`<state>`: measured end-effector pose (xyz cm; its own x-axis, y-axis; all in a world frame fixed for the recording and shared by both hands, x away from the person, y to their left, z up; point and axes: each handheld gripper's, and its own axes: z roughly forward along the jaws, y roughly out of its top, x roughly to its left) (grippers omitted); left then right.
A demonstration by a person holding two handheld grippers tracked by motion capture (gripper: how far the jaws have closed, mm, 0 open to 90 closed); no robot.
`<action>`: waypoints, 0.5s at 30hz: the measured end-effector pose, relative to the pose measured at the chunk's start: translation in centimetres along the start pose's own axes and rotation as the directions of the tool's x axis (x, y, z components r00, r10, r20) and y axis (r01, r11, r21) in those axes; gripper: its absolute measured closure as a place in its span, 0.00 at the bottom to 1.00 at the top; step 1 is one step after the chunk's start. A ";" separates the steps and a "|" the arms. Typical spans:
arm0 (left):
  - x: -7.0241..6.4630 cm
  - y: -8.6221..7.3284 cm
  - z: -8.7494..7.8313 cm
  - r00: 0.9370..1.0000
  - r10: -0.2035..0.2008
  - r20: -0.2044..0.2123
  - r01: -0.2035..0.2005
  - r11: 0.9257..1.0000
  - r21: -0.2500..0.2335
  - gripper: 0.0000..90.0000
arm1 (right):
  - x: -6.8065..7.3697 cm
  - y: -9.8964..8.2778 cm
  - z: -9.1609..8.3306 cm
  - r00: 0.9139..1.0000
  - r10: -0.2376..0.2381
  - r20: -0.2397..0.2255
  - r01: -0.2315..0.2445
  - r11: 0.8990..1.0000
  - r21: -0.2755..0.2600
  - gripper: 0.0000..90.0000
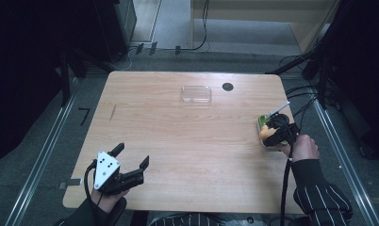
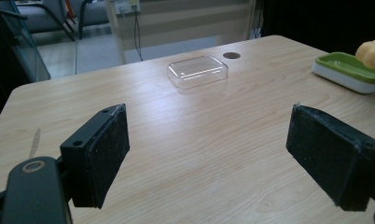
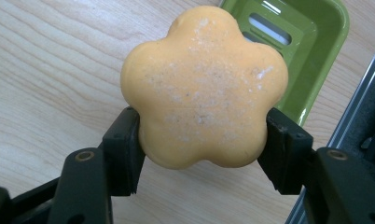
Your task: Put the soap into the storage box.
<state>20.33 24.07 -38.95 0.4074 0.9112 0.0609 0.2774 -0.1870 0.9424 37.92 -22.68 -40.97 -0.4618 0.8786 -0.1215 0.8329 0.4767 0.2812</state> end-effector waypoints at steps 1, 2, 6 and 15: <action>0.0 0.0 0.0 1.000 0.001 0.000 -0.001 1.000 0.000 0.15 | -0.1 0.1 0.0 1.000 0.004 -0.001 -0.004 1.000 -0.003 0.45; 0.0 0.0 0.0 1.000 0.000 0.000 0.000 1.000 0.000 0.15 | -0.1 0.2 0.0 1.000 0.003 0.006 -0.003 1.000 -0.002 0.45; 0.0 0.0 0.0 1.000 -0.002 0.000 0.002 1.000 -0.001 0.15 | -0.6 0.4 0.1 1.000 0.009 0.006 -0.009 1.000 -0.009 0.45; 0.0 0.0 0.0 1.000 0.002 0.001 -0.002 1.000 0.000 0.15 | -1.9 0.9 0.3 0.999 0.038 0.020 -0.038 0.999 -0.015 0.45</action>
<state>20.34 24.07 -38.96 0.4087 0.9105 0.0620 0.2765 -0.1883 0.9424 39.63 -23.89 -40.80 -0.4234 0.8966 -0.1294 0.8451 0.4424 0.3001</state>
